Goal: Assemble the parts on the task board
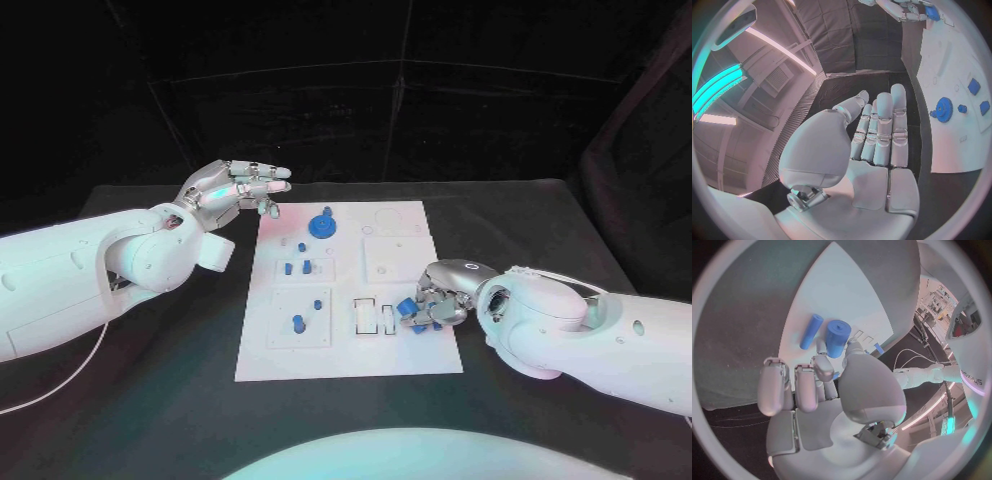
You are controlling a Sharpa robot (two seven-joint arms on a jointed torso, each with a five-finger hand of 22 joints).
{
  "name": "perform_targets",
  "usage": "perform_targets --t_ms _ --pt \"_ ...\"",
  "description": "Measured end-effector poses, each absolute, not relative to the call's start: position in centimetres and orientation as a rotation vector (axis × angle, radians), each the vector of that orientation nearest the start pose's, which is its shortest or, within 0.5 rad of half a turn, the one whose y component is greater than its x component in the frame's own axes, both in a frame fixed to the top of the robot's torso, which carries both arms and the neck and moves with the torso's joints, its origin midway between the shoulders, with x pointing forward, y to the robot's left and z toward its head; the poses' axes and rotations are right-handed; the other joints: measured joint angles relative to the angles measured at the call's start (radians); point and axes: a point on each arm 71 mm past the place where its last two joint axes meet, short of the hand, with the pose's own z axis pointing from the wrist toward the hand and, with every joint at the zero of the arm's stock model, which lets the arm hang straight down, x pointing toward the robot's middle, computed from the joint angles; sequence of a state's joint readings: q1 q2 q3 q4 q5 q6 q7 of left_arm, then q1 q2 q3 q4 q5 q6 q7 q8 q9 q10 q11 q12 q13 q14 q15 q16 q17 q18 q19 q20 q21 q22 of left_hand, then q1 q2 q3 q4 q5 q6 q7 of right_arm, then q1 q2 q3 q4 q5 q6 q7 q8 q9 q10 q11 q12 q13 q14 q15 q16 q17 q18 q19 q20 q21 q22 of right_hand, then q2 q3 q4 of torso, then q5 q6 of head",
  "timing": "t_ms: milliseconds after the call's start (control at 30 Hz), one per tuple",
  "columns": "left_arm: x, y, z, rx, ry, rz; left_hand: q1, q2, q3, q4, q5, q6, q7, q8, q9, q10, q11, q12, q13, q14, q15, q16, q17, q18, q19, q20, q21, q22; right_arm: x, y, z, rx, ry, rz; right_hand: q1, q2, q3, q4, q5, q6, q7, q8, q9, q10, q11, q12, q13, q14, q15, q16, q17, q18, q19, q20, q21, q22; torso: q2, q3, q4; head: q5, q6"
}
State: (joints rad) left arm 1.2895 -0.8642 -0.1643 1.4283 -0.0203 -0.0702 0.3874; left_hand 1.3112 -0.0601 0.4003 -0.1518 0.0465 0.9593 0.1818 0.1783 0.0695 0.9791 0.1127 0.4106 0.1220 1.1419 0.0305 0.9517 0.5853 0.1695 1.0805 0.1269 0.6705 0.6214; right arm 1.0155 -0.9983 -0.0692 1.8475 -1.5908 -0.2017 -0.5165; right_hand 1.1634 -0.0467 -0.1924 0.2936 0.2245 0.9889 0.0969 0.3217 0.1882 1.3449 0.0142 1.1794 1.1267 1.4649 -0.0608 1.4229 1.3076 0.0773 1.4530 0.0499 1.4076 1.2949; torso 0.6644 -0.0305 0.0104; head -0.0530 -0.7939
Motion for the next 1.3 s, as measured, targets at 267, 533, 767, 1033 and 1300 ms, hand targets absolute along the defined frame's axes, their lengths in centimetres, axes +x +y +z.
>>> perform_targets --t_ms 267,533,767,1033,1300 --pt "50.1 23.8 -18.4 -1.016 1.563 -1.608 0.000 0.000 0.000 0.000 0.000 0.000 0.000 0.000 0.000 0.000 0.000 0.000 0.000 0.000 0.000 0.000 0.000 0.000 0.000 0.000 0.000 0.000 38.4 -19.5 -25.4 -0.108 1.985 0.394 0.066 0.042 0.011 -0.011 0.128 -0.004 -0.004 0.026 0.017 0.000 0.000 -0.004 0.017 0.000 0.000 0.001 0.000 0.000 0.000 0.000 0.000 0.007 0.000 -0.0004 0.0008 -0.001 -0.002" --pt "50.0 23.9 -18.4 -1.017 1.565 -1.608 0.000 0.000 -0.003 0.003 0.000 0.000 0.000 0.000 0.000 0.000 0.000 0.006 0.000 -0.004 -0.004 0.000 -0.002 0.000 0.000 0.000 0.000 -0.002 37.9 -20.0 -25.4 -0.068 1.974 0.402 0.122 0.079 0.031 -0.031 0.235 0.013 -0.017 0.046 0.024 0.006 -0.006 -0.004 0.035 0.000 0.000 0.011 0.000 -0.016 0.007 -0.007 0.016 0.013 0.000 -0.0007 0.0007 0.003 -0.002" --pt "50.0 23.8 -18.4 -1.018 1.567 -1.608 0.000 0.000 -0.003 0.003 0.000 0.000 0.000 0.000 0.000 0.000 0.000 0.007 0.000 -0.004 -0.004 0.000 -0.002 0.000 0.000 0.000 0.000 -0.002 37.1 -20.4 -24.8 0.012 1.952 0.441 0.125 0.080 0.032 -0.032 0.241 0.016 -0.020 0.060 0.024 0.010 -0.009 -0.008 0.031 0.004 -0.004 0.011 0.000 -0.016 0.011 -0.011 0.016 0.013 -0.001 -0.0007 0.0007 0.003 0.000" --pt "50.0 23.8 -18.5 -1.017 1.572 -1.610 0.000 0.000 -0.003 0.003 0.000 0.000 0.000 0.000 0.000 0.000 0.000 0.007 0.000 -0.004 -0.004 0.000 -0.002 0.000 0.000 0.000 0.000 -0.002 36.3 -19.6 -23.9 0.098 1.925 0.539 0.125 0.080 0.026 -0.026 0.241 0.016 -0.020 0.060 0.025 0.013 -0.013 -0.020 0.024 0.000 -0.007 0.011 0.000 -0.016 0.011 -0.011 0.016 0.013 -0.001 -0.0012 0.0018 0.004 0.003" --pt "50.0 23.7 -18.5 -1.018 1.578 -1.612 0.000 0.000 -0.003 0.003 0.000 0.000 0.000 0.000 0.000 0.000 0.000 0.007 0.000 -0.004 -0.004 0.000 -0.002 0.000 0.000 0.000 0.000 -0.002 36.6 -17.9 -24.1 0.120 1.936 0.597 0.114 0.097 0.015 -0.009 0.241 0.024 -0.013 0.076 0.025 0.011 -0.018 -0.043 0.010 0.002 -0.010 0.011 0.000 -0.016 0.011 -0.011 0.016 0.013 0.000 -0.0013 0.0012 0.009 0.002"
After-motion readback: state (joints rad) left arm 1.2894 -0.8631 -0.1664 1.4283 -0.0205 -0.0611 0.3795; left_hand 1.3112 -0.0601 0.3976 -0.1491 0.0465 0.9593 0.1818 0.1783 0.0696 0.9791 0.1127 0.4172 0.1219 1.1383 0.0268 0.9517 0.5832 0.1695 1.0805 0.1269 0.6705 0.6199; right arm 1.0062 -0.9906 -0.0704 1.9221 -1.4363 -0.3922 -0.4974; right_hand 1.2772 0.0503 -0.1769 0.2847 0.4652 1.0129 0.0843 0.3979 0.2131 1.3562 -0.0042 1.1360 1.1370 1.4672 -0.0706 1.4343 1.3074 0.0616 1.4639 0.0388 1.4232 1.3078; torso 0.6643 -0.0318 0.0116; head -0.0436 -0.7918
